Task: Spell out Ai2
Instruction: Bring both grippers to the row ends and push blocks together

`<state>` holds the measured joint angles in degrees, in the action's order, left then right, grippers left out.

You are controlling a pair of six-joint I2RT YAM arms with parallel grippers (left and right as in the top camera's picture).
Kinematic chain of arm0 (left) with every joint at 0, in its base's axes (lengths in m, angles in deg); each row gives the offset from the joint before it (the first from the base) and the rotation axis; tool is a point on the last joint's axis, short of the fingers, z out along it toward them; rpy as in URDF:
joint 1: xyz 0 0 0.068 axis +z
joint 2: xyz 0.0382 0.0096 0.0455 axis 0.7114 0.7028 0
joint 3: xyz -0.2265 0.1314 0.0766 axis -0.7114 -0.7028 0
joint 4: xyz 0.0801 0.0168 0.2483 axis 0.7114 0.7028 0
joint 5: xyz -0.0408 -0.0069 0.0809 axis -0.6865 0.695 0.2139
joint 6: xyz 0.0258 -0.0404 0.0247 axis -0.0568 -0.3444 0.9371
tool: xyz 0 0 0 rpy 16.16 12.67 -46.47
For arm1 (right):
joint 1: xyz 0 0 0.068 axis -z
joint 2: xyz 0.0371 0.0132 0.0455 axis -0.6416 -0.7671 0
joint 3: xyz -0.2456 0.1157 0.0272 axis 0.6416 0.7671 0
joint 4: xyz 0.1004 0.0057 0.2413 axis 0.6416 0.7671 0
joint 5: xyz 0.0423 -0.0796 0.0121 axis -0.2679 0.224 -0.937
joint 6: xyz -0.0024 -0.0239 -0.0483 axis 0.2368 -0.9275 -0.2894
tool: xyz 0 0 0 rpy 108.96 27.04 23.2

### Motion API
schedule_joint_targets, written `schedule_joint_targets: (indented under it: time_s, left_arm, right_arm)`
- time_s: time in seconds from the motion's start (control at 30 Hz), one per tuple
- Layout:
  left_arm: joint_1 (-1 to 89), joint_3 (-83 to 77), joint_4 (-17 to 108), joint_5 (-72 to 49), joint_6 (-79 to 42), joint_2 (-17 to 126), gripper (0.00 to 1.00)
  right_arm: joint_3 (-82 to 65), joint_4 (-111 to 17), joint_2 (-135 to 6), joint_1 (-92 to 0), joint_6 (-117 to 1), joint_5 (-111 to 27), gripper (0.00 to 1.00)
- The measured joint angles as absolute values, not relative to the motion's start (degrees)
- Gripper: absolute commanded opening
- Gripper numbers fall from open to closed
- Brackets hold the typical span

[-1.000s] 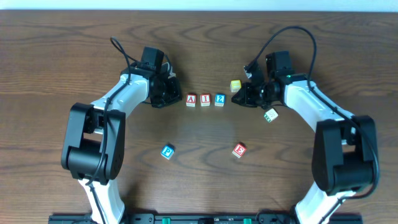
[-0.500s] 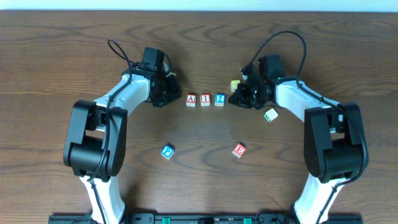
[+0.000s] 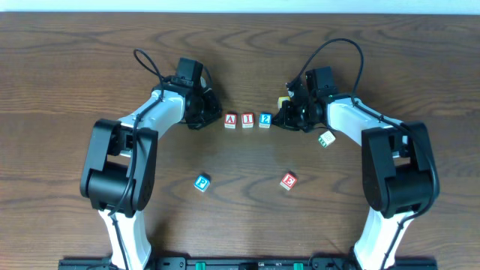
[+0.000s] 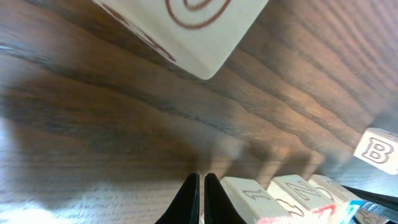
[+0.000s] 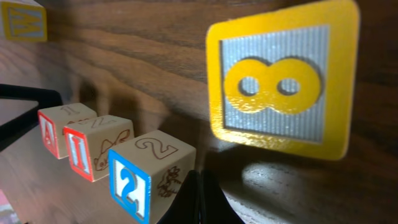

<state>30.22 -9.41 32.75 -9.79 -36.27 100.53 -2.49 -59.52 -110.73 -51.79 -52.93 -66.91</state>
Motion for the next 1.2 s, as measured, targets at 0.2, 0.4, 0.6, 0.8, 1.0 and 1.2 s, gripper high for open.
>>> schedule_joint_targets:
  time_s: [0.2, 0.4, 0.6, 0.8, 1.0, 1.2]
  left_arm:
    - [29.8, -9.41, 32.21, -10.21, -37.77, 101.03, 0.06]
    - [28.88, -9.41, 31.73, -10.18, -39.0, 101.03, 0.06]
    - [28.29, -9.41, 31.4, -10.21, -39.63, 101.03, 0.06]
    - [28.29, -9.41, 31.22, -10.21, -40.68, 101.03, 0.06]
    - [28.29, -9.41, 31.25, -10.21, -40.94, 101.03, 0.06]
    - [27.59, -9.41, 31.25, -10.18, -41.21, 101.03, 0.06]
  right_arm:
    - [-2.49, -60.02, -110.84, -51.85, -52.78, -66.75, 0.01]
    - [-2.49, -60.98, -110.84, -52.66, -52.56, -66.71, 0.01]
    - [-2.49, -61.01, -110.84, -53.38, -52.52, -66.6, 0.01]
    - [-2.49, -61.01, -110.84, -53.38, -52.32, -66.6, 0.01]
    - [-2.49, -61.01, -110.84, -53.45, -52.01, -66.6, 0.02]
    - [-2.49, -60.96, -110.84, -54.08, -51.93, -66.58, 0.01]
